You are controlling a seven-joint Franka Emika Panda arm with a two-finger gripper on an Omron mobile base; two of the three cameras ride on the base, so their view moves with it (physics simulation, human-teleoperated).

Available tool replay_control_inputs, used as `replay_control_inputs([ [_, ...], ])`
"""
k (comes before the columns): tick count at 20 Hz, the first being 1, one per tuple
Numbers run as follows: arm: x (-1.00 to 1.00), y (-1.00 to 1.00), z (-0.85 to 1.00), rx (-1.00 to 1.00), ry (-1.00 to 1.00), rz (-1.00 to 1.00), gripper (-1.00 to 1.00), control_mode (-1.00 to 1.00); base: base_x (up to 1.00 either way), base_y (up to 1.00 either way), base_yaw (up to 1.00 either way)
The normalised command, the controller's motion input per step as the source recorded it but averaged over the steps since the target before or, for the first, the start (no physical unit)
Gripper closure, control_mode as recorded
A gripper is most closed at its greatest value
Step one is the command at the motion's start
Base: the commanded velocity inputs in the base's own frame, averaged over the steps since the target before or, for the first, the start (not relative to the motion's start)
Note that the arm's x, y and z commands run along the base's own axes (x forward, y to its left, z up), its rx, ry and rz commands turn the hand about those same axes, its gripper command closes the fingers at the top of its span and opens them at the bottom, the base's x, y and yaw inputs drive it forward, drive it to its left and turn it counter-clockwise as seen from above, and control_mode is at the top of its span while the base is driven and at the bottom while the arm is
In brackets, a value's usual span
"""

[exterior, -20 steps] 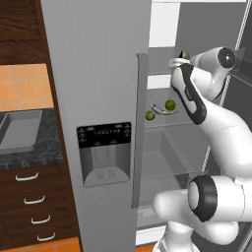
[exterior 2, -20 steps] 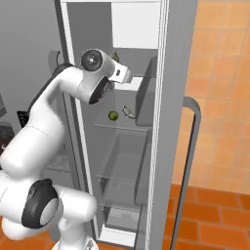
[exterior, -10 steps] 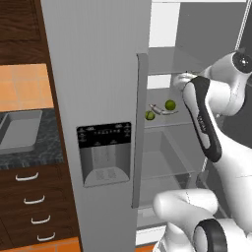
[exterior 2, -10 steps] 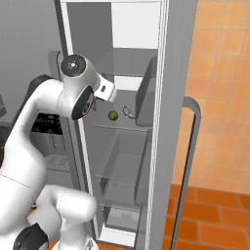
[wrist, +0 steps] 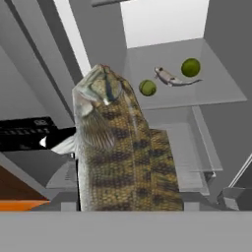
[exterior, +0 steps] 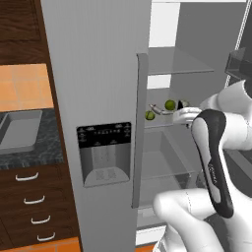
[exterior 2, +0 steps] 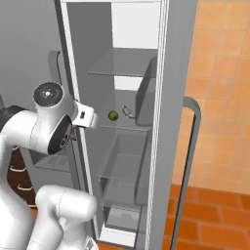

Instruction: Place one lime and one fish in each tupperware on the nearby counter, to pack two identical lunches.

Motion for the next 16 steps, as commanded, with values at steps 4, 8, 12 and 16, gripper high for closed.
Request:
replay_control_inputs([
  [4,-0.58,0.09,-0.35,-0.15,0.29,0.0,1.0,-1.0,0.0,0.0,0.0],
  [8,-0.59,0.03,-0.48,-0.11,0.23,0.0,1.0,-1.0,0.0,0.0,0.0],
  [12,-0.34,-0.07,-0.45,-0.01,0.05,0.0,1.0,-1.0,0.0,0.0,0.0],
  [16,-0.09,-0.04,-0.1,0.0,0.01,0.0,1.0,-1.0,0.0,0.0,0.0],
])
